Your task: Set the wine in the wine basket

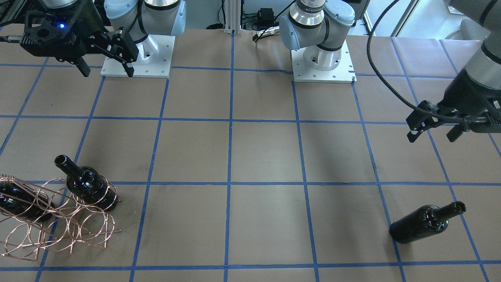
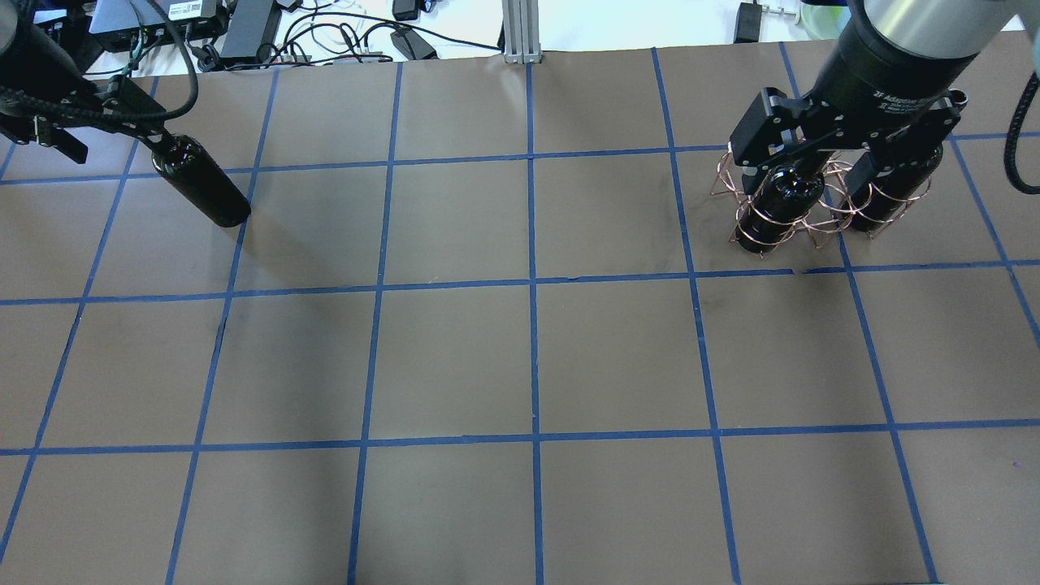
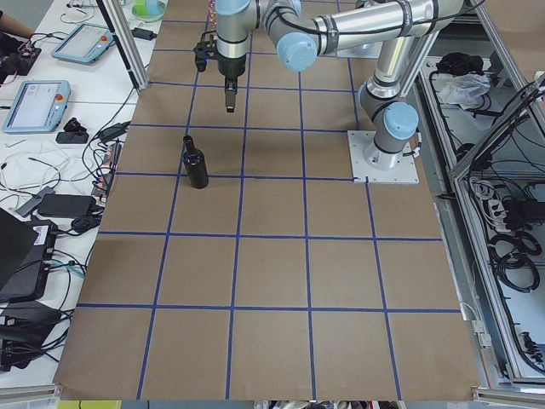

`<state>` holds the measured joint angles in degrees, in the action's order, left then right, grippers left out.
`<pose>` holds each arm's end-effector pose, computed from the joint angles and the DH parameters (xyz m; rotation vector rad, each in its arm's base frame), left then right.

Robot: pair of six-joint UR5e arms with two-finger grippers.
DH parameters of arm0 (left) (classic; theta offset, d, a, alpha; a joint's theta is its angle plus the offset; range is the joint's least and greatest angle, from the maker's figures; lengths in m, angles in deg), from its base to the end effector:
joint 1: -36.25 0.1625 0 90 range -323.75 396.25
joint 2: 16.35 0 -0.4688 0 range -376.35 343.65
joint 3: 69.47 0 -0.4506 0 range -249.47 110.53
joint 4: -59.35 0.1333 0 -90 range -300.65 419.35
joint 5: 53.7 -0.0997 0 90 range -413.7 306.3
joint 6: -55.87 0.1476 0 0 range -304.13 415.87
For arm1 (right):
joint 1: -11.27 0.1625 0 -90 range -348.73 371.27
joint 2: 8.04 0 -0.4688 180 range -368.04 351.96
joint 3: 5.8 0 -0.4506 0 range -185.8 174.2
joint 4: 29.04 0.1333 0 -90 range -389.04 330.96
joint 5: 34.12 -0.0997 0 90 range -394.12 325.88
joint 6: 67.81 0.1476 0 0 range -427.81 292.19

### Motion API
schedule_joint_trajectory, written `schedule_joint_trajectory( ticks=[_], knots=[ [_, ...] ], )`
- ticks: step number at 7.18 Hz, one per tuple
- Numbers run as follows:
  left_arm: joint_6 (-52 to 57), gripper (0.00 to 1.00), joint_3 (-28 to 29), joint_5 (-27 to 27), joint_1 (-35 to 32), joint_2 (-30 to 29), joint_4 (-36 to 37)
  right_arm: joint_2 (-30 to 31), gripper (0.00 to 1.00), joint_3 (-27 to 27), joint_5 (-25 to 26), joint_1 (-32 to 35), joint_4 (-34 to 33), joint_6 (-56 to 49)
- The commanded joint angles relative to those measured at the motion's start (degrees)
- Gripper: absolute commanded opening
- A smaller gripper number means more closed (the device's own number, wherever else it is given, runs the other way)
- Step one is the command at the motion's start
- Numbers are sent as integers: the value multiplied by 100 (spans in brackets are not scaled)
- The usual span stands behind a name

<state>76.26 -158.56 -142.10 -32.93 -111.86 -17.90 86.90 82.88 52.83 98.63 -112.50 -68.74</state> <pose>0.0897 -0.6225 0.4611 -0.0086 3.1097 -0.2227 0.1177 -0.5125 0.5308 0.0463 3.0879 0.0050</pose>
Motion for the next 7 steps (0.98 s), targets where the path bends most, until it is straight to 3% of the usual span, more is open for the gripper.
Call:
schedule_joint_trajectory(
  ticks=[1,5,7],
  knots=[
    [334,100,-170,25,142,-511,841,6,100,0,24,0,5,-4],
    [745,100,-12,25,142,-1189,1912,-2,100,0,42,0,5,5],
    [783,99,346,69,142,-1478,2020,15,100,0,33,0,5,-4]
  ],
)
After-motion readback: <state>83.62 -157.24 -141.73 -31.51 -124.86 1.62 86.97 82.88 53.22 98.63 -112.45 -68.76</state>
